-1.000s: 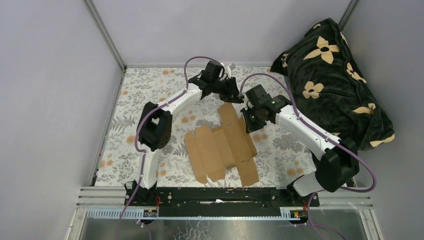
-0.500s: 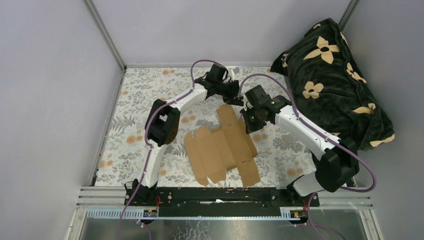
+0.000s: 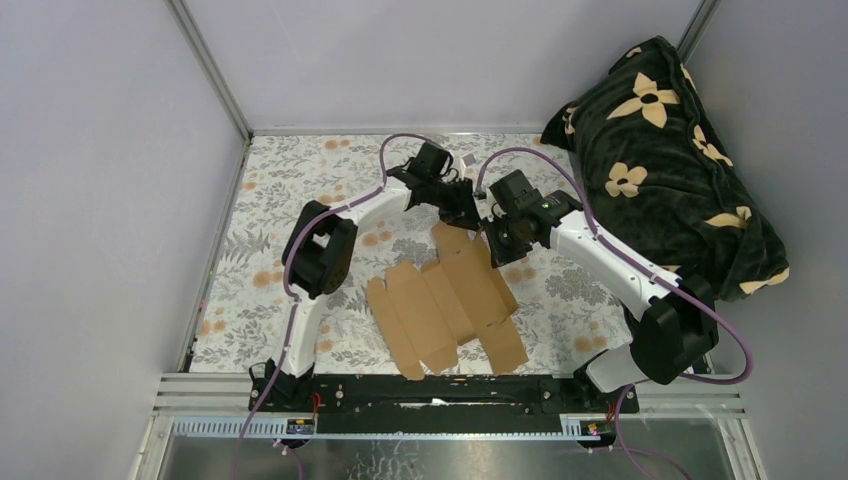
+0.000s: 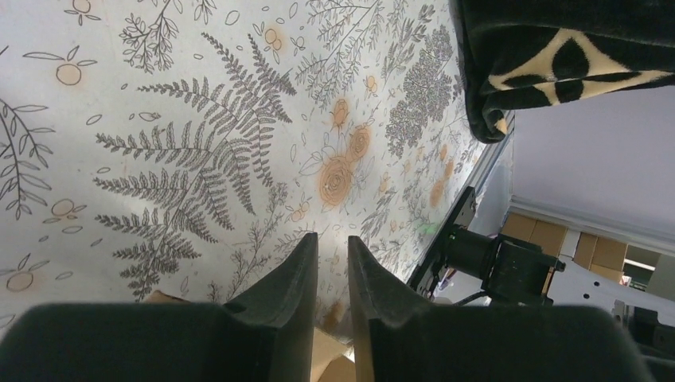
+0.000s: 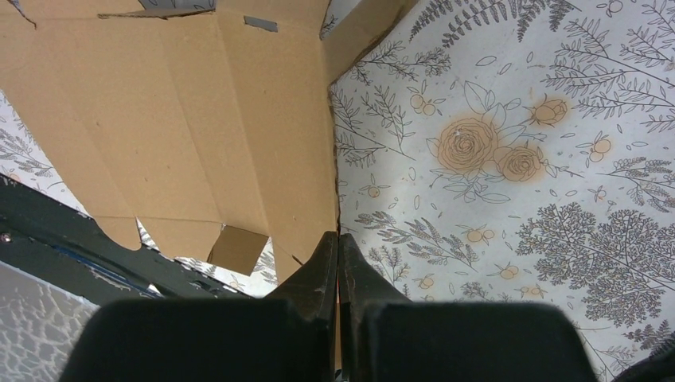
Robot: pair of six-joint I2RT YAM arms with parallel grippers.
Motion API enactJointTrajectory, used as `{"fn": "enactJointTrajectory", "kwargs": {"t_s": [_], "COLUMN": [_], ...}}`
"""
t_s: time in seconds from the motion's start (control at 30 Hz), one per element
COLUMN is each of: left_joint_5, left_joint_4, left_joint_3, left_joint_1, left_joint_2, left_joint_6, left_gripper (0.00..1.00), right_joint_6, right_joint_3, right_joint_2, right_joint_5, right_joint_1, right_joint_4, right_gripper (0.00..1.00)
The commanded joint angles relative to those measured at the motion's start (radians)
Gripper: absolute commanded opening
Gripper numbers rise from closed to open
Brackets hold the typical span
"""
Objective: Fold the paper box
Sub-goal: Fold the paper box at the center of the board.
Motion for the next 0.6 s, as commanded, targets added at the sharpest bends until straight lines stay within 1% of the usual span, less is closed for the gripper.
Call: {"fn": "enactJointTrajectory", "kwargs": {"t_s": [0.0,0.4,0.5,0.57], "left_joint_5": [-0.002,-0.001,0.004,0.015], "left_joint_4": [0.009,0.016,0.031,0.043], "left_joint_3": [-0.034,-0.03,-0.049,-0.035], "left_joint_1": [-0.002,0.01,0.012,0.015], "left_joint_2": [-0.082,-0.113,-0.122,-0.106], "left_joint_6": [0.041,0.044,0.049,0.056], "left_gripper": [0.25,0.24,0.24,0.24], "right_joint_6": [-0.002,0.004,-0.005,-0.017], "right_joint_3": [0.007,0.01,0.012,0.013], "right_joint_2": [-0.019,-0.018,-0.018,-0.024], "right_joint_5": [0.023,0.062,0.043,0.015], "right_joint_1": [0.011,0.01,0.01,0.01], "right_joint_4": [0.016,0.003,0.003,0.003], "right_gripper": [0.0,0.0,0.0,0.0]}}
